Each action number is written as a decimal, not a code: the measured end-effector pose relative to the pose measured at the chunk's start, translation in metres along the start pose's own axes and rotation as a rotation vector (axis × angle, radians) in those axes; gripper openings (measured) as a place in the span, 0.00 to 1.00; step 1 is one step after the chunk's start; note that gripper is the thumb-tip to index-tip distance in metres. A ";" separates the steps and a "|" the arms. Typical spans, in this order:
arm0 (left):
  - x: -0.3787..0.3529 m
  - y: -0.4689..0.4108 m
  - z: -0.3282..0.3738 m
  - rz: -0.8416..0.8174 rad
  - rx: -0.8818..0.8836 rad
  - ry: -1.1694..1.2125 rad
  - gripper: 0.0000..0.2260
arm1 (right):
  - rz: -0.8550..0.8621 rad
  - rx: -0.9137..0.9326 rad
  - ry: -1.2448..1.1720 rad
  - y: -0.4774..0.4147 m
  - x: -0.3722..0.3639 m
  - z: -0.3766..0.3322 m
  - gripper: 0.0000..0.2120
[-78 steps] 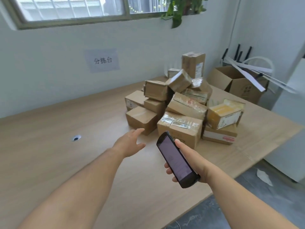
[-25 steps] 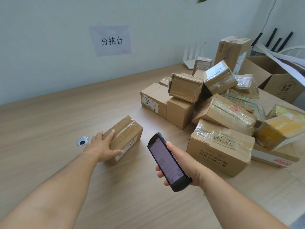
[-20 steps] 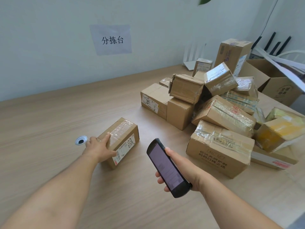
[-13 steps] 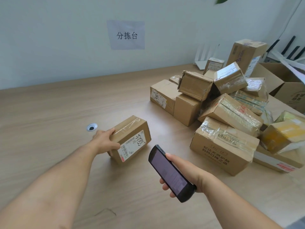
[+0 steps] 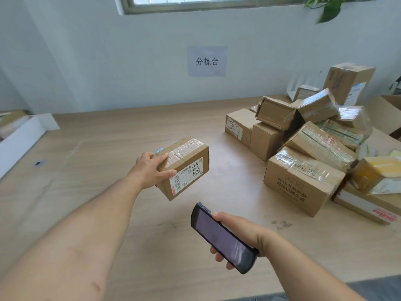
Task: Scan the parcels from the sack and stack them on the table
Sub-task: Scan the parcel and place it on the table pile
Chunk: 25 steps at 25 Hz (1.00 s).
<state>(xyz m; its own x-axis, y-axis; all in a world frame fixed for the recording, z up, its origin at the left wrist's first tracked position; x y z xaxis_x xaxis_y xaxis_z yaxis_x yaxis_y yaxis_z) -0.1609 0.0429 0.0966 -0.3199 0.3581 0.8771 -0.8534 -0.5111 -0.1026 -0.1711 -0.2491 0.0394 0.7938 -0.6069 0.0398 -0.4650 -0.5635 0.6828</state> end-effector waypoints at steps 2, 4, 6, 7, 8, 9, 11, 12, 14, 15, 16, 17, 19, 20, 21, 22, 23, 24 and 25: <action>0.008 0.019 0.000 0.025 0.009 0.000 0.34 | -0.021 0.010 0.032 0.011 -0.009 0.004 0.38; 0.016 0.036 -0.001 0.035 0.021 -0.004 0.34 | -0.057 0.012 0.065 0.019 -0.018 0.006 0.36; 0.024 0.050 -0.005 0.031 0.038 -0.009 0.35 | -0.096 0.004 0.086 0.026 -0.027 0.007 0.34; 0.028 0.057 -0.007 0.033 0.052 -0.006 0.35 | -0.115 0.000 0.097 0.028 -0.031 0.008 0.34; 0.032 0.065 -0.009 0.042 0.066 -0.003 0.35 | -0.135 -0.001 0.117 0.031 -0.035 0.008 0.34; 0.035 0.072 -0.012 0.050 0.077 -0.003 0.35 | -0.154 -0.001 0.138 0.033 -0.039 0.008 0.34; 0.042 0.084 -0.017 0.068 0.092 -0.016 0.35 | -0.184 0.004 0.175 0.036 -0.046 0.009 0.34; 0.044 0.089 -0.019 0.076 0.098 -0.025 0.35 | -0.196 0.008 0.191 0.036 -0.050 0.010 0.35; 0.051 0.101 -0.025 0.093 0.119 -0.032 0.35 | -0.218 0.016 0.217 0.038 -0.056 0.011 0.36; 0.054 0.106 -0.028 0.099 0.131 -0.030 0.35 | -0.225 0.020 0.226 0.038 -0.059 0.011 0.35; 0.057 0.112 -0.031 0.105 0.145 -0.029 0.35 | -0.233 0.025 0.235 0.038 -0.062 0.011 0.35; 0.059 0.117 -0.034 0.112 0.158 -0.032 0.35 | -0.240 0.032 0.240 0.039 -0.065 0.010 0.34; 0.066 0.129 -0.042 0.130 0.183 -0.050 0.36 | -0.248 0.056 0.235 0.039 -0.071 0.007 0.34; 0.069 0.134 -0.047 0.137 0.197 -0.058 0.36 | -0.241 0.071 0.220 0.038 -0.075 0.005 0.34; 0.074 0.140 -0.053 0.143 0.215 -0.065 0.36 | -0.226 0.085 0.199 0.038 -0.080 0.001 0.33; 0.078 0.146 -0.061 0.149 0.238 -0.068 0.37 | -0.204 0.100 0.174 0.038 -0.086 -0.004 0.32; 0.084 0.154 -0.070 0.160 0.265 -0.071 0.37 | -0.178 0.117 0.156 0.037 -0.093 -0.009 0.31; 0.090 0.162 -0.079 0.172 0.291 -0.078 0.37 | -0.152 0.134 0.146 0.036 -0.101 -0.015 0.31; 0.097 0.170 -0.089 0.186 0.313 -0.087 0.37 | -0.136 0.149 0.149 0.035 -0.110 -0.021 0.31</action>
<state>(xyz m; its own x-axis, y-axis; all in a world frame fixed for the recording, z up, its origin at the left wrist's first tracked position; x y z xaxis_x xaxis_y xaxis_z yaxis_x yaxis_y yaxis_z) -0.3739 0.0604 0.1224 -0.4099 0.1759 0.8950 -0.6122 -0.7804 -0.1270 -0.2665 -0.1901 0.0748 0.8967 -0.4372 0.0695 -0.3943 -0.7174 0.5744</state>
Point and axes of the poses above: each hand's wrist, its own y-axis away from the middle knuckle, its own x-axis out of the back of the hand, z = x × y, the point moved 3 cm from there along -y, towards the middle knuckle, and after that the axes turned 10 degrees about z, right-handed, at the moved point
